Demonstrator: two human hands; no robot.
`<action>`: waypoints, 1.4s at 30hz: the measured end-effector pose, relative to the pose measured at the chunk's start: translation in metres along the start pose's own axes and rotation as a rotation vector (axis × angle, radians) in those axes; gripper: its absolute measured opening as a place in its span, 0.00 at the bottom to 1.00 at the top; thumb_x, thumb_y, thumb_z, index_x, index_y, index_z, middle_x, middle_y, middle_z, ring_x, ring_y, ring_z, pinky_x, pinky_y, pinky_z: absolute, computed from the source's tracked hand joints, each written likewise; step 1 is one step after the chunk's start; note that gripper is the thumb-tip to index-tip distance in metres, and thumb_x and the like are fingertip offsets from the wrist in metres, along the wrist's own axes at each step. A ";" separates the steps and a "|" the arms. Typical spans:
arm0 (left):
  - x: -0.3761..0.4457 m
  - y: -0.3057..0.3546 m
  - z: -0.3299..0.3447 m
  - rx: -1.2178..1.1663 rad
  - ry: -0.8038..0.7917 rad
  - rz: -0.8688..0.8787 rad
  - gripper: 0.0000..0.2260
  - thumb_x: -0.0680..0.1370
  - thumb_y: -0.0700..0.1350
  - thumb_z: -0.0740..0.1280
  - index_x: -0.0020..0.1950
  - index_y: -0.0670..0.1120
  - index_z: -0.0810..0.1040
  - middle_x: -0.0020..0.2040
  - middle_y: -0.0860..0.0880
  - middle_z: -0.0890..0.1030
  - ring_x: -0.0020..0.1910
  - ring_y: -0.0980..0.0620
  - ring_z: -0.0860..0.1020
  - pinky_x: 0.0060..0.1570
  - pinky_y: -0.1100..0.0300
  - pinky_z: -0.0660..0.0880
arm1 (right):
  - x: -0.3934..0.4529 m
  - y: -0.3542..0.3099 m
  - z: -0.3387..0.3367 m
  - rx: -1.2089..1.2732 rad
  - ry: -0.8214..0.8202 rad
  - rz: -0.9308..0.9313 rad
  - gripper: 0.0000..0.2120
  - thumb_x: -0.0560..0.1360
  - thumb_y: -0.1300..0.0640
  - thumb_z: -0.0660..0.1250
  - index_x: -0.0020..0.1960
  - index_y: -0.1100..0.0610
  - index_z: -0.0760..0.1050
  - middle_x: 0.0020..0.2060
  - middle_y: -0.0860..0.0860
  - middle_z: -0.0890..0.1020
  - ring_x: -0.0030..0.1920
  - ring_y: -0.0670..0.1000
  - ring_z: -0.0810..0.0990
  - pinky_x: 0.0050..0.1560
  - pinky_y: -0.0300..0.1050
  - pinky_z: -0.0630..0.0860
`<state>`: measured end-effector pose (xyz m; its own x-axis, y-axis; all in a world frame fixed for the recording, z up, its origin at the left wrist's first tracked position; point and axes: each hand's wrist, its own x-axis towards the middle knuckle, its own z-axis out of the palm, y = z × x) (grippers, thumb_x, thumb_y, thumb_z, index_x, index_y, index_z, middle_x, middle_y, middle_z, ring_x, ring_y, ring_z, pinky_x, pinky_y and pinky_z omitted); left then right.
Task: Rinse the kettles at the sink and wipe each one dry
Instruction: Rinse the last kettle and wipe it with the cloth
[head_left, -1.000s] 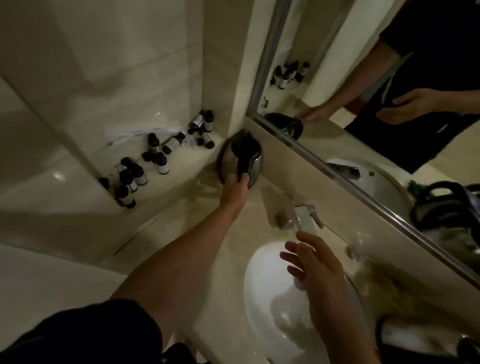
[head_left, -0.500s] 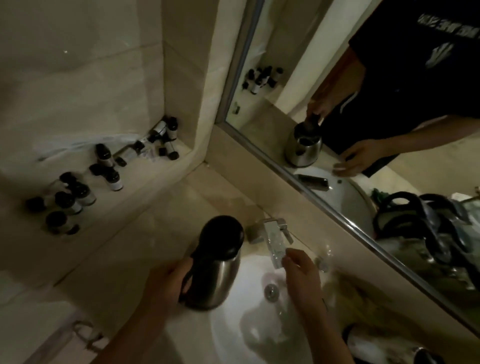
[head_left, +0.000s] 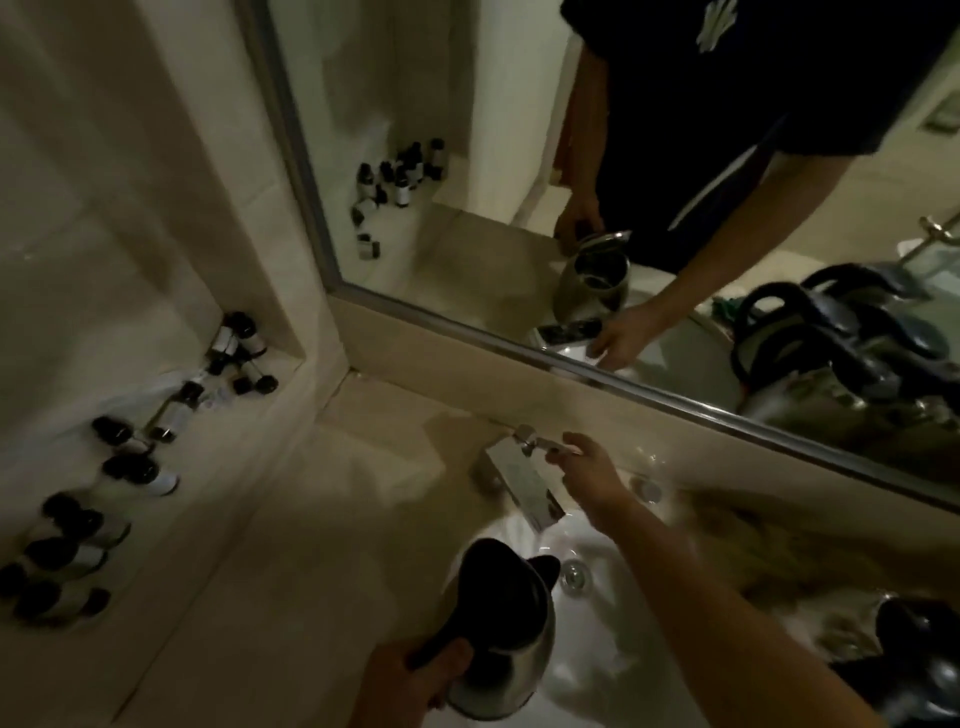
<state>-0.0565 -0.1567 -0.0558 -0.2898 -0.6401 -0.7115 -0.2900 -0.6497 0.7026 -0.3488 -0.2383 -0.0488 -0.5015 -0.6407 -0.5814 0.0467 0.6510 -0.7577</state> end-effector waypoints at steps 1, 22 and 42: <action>0.002 -0.001 0.008 0.063 -0.017 0.024 0.19 0.66 0.51 0.81 0.23 0.46 0.78 0.25 0.46 0.76 0.27 0.52 0.74 0.34 0.61 0.70 | -0.004 0.008 -0.001 0.118 0.019 0.031 0.15 0.77 0.59 0.68 0.63 0.53 0.77 0.59 0.59 0.82 0.52 0.54 0.81 0.50 0.45 0.74; 0.114 -0.011 0.037 0.764 -0.120 0.400 0.20 0.81 0.55 0.61 0.69 0.48 0.75 0.61 0.50 0.81 0.59 0.52 0.80 0.54 0.63 0.74 | -0.042 0.140 0.023 -0.314 -0.080 -0.007 0.56 0.51 0.39 0.80 0.73 0.50 0.59 0.71 0.53 0.68 0.72 0.58 0.68 0.71 0.56 0.72; 0.146 -0.056 0.040 0.978 0.123 0.824 0.29 0.78 0.62 0.60 0.75 0.53 0.58 0.50 0.45 0.83 0.35 0.43 0.82 0.33 0.50 0.80 | -0.022 0.137 0.026 -0.532 -0.083 0.003 0.62 0.44 0.35 0.78 0.71 0.45 0.53 0.68 0.50 0.69 0.68 0.56 0.73 0.67 0.55 0.76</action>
<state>-0.1192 -0.1969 -0.1988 -0.6320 -0.7746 -0.0265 -0.6266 0.4905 0.6056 -0.3091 -0.1453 -0.1469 -0.4313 -0.6543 -0.6211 -0.4072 0.7555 -0.5132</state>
